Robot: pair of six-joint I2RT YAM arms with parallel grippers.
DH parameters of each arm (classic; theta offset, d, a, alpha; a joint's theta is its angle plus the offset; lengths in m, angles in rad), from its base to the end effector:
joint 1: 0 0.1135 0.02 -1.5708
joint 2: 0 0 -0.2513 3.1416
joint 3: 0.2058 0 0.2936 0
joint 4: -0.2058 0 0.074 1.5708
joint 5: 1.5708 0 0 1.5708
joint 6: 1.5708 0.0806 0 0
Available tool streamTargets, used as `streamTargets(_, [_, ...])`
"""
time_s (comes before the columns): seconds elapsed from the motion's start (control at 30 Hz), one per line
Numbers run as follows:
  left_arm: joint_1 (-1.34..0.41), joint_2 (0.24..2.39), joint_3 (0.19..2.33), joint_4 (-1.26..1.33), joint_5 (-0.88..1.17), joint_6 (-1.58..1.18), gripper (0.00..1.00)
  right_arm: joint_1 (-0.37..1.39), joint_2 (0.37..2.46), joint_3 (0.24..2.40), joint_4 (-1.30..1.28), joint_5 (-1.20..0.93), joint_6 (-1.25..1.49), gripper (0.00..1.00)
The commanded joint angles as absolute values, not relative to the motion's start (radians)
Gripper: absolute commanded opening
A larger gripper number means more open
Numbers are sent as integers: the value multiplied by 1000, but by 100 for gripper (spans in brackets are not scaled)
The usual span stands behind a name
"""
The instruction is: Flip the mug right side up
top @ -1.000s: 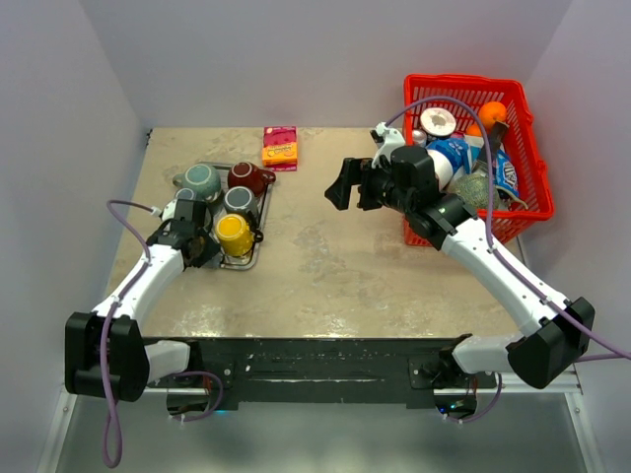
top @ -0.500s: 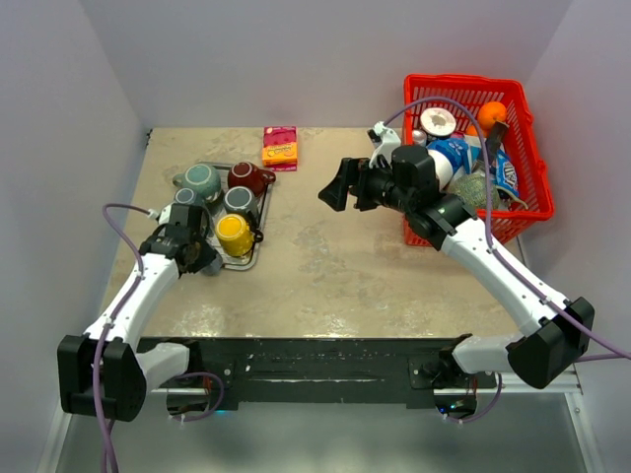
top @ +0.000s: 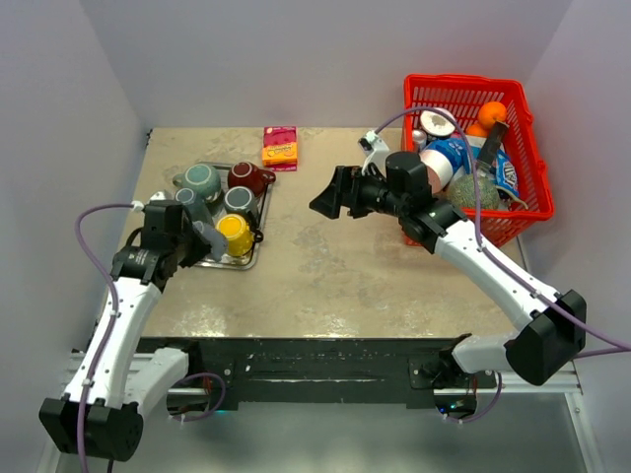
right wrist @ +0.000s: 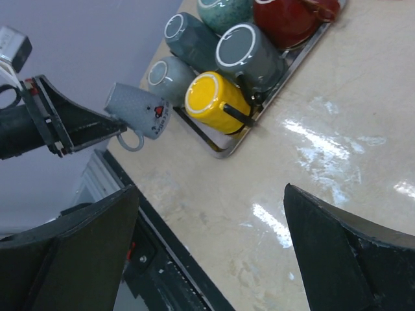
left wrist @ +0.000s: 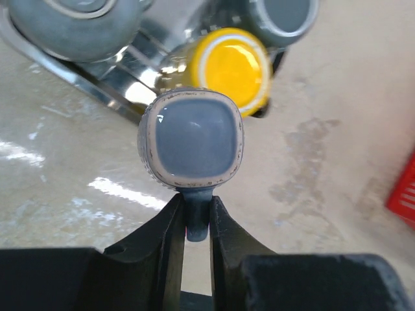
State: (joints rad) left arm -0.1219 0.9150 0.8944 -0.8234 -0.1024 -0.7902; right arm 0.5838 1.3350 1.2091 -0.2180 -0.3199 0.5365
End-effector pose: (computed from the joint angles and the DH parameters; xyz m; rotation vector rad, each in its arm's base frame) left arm 0.2569 -0.0232 0.2515 -0.8416 2.2800 -0.2952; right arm 0.3162 0.2392 0.3305 -0.2786 2.0245 1.0371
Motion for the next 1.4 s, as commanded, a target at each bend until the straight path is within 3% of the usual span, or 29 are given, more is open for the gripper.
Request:
streamTargets(0.0, [-129, 874, 1025, -711, 81, -842, 0, 609, 1327, 1175, -58, -423, 624, 97])
streamTargets(0.27, [-130, 925, 1051, -258, 432, -1046, 0, 656, 1379, 1173, 138, -521, 930, 97])
streamTargets(0.53, [-135, 946, 1008, 105, 514, -1224, 0, 696, 1396, 1150, 340, -460, 1155, 96])
streamTargets(0.6, [-141, 945, 985, 174, 522, -1291, 0, 712, 1407, 1172, 421, -469, 1169, 91])
streamTargets(0.87, [-169, 917, 1002, 210, 483, -1342, 0, 753, 1474, 1265, 561, -431, 1193, 85])
streamTargets(0.9, [-169, 914, 996, 227, 482, -1342, 0, 755, 1480, 1272, 571, -430, 1201, 77])
streamTargets(1.03, [-178, 905, 976, 310, 483, -1367, 0, 758, 1499, 1272, 663, -425, 1250, 61])
streamTargets(1.37, [-202, 913, 959, 389, 494, -1374, 0, 758, 1502, 1287, 707, -341, 1249, 55])
